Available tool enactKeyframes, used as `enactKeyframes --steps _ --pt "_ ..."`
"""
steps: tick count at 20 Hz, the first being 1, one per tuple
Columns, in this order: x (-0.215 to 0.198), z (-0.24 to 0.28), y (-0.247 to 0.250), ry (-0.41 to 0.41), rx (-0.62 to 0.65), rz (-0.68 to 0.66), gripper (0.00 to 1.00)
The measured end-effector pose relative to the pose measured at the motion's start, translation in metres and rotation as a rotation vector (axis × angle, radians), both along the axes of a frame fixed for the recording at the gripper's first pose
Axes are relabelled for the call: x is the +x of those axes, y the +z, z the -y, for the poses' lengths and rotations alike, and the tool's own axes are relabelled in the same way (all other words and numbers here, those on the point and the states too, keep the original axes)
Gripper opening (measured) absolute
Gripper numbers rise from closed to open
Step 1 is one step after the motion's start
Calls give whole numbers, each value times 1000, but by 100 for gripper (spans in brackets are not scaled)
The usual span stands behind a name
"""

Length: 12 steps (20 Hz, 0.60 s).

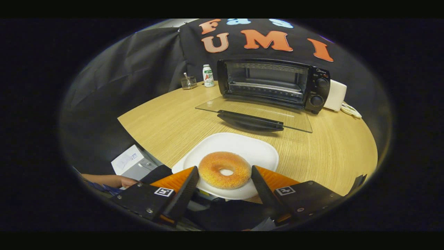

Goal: Open the toaster oven, put the food inside, and close the toaster oven door.

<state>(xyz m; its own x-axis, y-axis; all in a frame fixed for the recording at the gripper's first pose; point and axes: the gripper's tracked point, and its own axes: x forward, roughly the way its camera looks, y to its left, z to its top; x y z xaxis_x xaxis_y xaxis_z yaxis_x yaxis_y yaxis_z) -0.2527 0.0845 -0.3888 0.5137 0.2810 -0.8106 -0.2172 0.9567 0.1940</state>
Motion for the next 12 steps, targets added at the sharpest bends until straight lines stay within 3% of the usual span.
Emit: enactKeyframes --steps 6,12 --pt "11 3 7 -67 50 5 70" --pt "45 -2 30 -179 180 80 69"
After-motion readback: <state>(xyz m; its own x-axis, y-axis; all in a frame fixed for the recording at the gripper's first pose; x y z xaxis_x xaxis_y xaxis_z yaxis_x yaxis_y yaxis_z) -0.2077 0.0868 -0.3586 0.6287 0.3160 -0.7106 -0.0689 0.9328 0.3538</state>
